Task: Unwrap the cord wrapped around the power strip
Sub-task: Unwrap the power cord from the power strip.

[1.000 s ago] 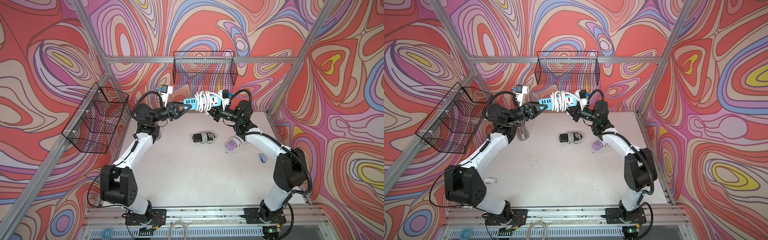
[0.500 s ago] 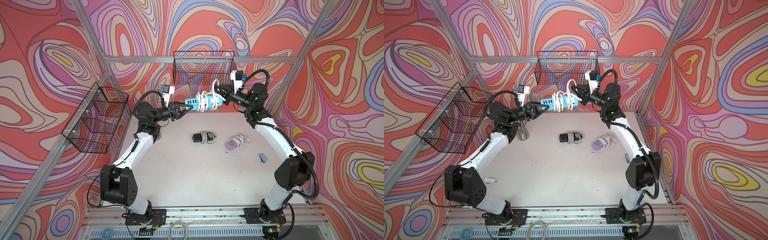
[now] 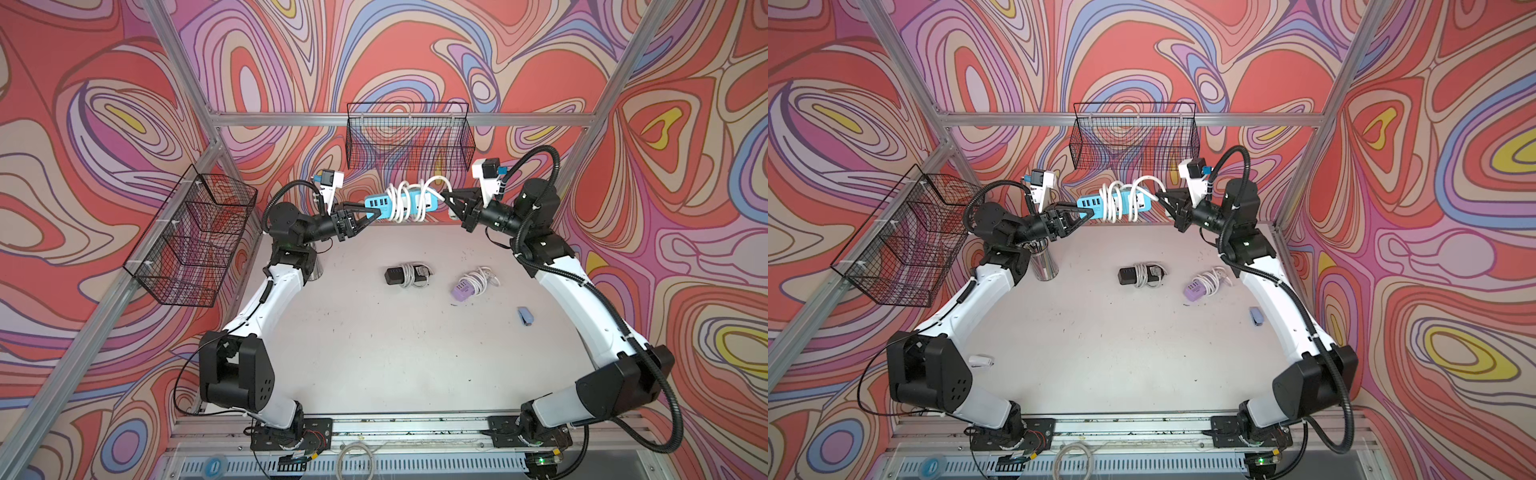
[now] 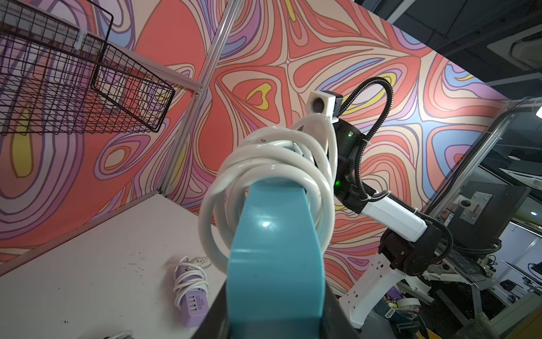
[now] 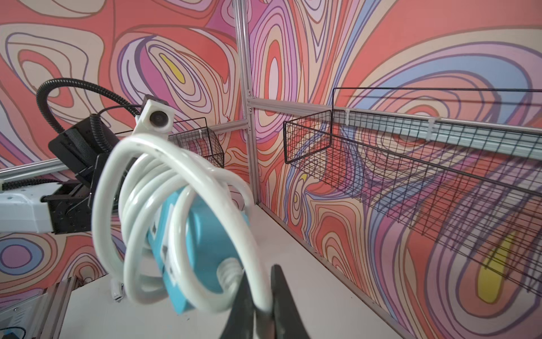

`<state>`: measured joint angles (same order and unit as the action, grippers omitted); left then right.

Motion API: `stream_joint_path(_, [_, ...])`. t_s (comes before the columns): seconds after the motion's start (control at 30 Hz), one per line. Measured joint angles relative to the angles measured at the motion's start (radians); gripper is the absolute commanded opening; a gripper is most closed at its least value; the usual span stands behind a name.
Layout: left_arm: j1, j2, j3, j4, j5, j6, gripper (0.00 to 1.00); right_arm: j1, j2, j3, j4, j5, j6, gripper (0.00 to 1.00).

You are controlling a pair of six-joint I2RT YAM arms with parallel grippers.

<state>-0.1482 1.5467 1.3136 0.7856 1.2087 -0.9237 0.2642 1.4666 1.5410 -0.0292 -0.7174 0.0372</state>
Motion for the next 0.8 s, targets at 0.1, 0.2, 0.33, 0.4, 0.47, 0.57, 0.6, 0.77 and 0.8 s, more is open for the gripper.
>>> stream_joint_path(0.1, [0.016,0.000,-0.003,-0.002,-0.029,0.000,0.00,0.002,-0.061,-0.029,-0.058,-0.011,-0.024,0.00])
stream_joint_path(0.2, [0.034,0.000,-0.012,-0.001,-0.053,0.000,0.00,0.008,-0.106,-0.050,-0.100,-0.037,-0.031,0.00])
stream_joint_path(0.33, [0.052,0.000,-0.021,-0.001,-0.081,0.000,0.00,0.026,-0.132,-0.088,-0.136,-0.061,-0.034,0.00])
stream_joint_path(0.4, [0.058,-0.001,-0.025,-0.001,-0.091,0.000,0.00,0.042,-0.130,-0.117,-0.159,-0.066,-0.034,0.00])
stream_joint_path(0.47, [0.065,-0.001,-0.028,-0.001,-0.098,0.000,0.00,0.060,-0.127,-0.144,-0.181,-0.067,-0.034,0.00])
stream_joint_path(0.57, [0.074,-0.003,-0.033,-0.001,-0.111,0.000,0.00,0.089,-0.127,-0.185,-0.205,-0.068,-0.032,0.00])
stream_joint_path(0.6, [0.077,-0.005,-0.034,-0.001,-0.114,0.000,0.00,0.098,-0.127,-0.196,-0.208,-0.067,-0.032,0.00])
stream_joint_path(0.77, [0.089,-0.017,-0.040,0.003,-0.127,-0.003,0.00,0.135,-0.115,-0.281,-0.197,-0.068,-0.017,0.00])
stream_joint_path(0.8, [0.090,-0.018,-0.041,0.006,-0.128,-0.005,0.00,0.138,-0.107,-0.299,-0.187,-0.068,-0.010,0.00])
